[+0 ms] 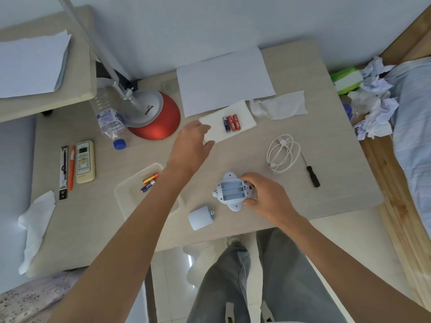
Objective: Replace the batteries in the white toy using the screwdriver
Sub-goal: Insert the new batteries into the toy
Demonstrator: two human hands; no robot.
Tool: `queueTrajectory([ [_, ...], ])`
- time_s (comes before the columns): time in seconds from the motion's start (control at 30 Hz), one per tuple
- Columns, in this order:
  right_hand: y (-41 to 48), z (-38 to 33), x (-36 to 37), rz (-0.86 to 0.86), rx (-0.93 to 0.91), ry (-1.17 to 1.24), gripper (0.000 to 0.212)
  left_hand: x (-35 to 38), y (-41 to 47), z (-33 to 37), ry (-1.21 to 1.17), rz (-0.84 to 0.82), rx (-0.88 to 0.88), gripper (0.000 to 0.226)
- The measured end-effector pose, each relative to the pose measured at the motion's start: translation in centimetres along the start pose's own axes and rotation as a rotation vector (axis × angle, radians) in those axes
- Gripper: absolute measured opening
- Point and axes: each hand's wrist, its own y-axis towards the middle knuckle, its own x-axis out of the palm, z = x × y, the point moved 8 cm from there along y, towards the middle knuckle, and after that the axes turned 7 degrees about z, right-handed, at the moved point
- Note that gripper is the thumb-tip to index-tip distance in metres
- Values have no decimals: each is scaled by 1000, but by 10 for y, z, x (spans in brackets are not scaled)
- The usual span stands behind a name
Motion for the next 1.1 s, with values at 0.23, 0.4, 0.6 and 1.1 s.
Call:
queueTrajectory([
  [0.23, 0, 2, 4, 4, -18, 9, 51, 73, 53, 17, 37, -158, -17, 62],
  [0.4, -2, 3, 7, -9, -22, 14, 54, 91, 71, 9, 53, -164, -48, 46],
  [0.6, -3, 1, 6, -19, -30, 6, 55, 89, 81, 8, 28, -195, -51, 49],
  [1.1, -1, -2, 0, -32, -19, -32, 53, 30, -54, 14, -465, -204, -161, 38],
])
